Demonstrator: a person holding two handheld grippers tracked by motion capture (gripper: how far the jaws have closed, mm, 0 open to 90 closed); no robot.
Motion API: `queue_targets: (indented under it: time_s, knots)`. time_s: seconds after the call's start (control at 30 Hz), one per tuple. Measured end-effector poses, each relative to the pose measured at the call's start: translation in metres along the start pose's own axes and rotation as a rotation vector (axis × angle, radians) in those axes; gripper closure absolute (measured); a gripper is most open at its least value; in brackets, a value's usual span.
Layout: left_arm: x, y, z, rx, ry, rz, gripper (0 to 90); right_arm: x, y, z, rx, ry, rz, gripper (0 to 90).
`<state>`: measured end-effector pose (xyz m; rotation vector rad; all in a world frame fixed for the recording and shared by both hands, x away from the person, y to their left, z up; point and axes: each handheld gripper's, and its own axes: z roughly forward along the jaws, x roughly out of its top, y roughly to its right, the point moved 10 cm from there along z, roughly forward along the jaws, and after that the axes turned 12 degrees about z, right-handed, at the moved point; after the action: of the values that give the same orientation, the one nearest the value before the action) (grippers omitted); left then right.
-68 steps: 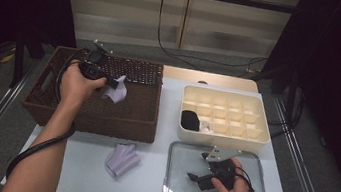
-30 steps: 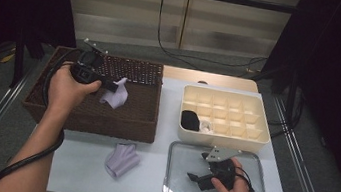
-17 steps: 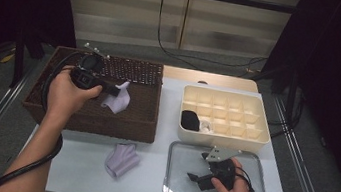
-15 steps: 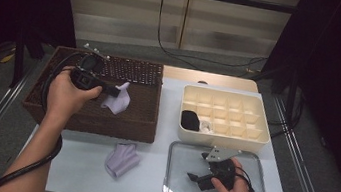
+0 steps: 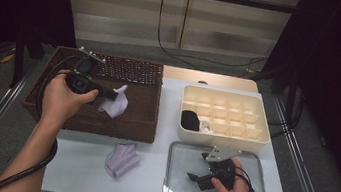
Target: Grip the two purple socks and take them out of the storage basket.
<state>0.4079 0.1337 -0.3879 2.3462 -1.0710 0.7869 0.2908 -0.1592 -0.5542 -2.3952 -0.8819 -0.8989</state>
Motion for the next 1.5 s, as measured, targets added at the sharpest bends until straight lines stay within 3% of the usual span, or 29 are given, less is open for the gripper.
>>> queue_targets:
  time_s: [0.5,1.07,1.5]
  knots:
    - [-0.007,0.006,-0.006,-0.008,0.001,0.014,83.2,0.0,0.0,0.0,-0.002,0.0,0.004,13.3]
    - [-0.014,0.031,0.0,-0.044,-0.002,0.068,83.1,0.0,0.0,0.0,-0.002,0.001,0.002,13.3]
    - [-0.023,0.038,0.004,-0.054,0.002,0.084,83.0,0.0,0.0,0.0,-0.002,0.0,0.004,13.3]
